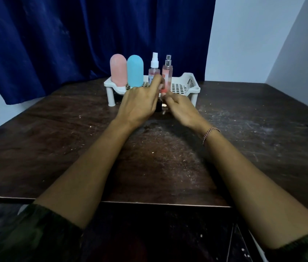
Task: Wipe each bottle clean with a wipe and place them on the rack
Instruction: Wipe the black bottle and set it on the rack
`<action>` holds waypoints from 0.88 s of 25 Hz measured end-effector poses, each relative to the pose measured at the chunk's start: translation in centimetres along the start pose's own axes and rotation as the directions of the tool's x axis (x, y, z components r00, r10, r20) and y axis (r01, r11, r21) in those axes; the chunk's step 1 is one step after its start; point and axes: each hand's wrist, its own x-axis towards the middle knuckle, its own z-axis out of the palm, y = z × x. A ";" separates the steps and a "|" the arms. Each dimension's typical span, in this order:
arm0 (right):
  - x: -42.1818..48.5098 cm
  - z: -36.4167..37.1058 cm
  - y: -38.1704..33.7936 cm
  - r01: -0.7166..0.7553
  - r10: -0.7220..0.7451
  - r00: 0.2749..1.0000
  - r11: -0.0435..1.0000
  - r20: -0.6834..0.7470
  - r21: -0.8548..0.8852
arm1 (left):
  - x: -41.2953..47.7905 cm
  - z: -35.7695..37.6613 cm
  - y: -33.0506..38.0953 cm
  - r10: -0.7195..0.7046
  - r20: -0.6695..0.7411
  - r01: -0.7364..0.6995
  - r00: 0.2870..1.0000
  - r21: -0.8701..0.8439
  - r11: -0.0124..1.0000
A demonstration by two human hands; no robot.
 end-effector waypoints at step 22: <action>0.2 0.7 -1.1 0.282 -0.057 0.885 0.855 -0.462 0.436 | 0.7 1.6 -1.3 -0.464 0.319 0.469 0.826 -0.847 0.252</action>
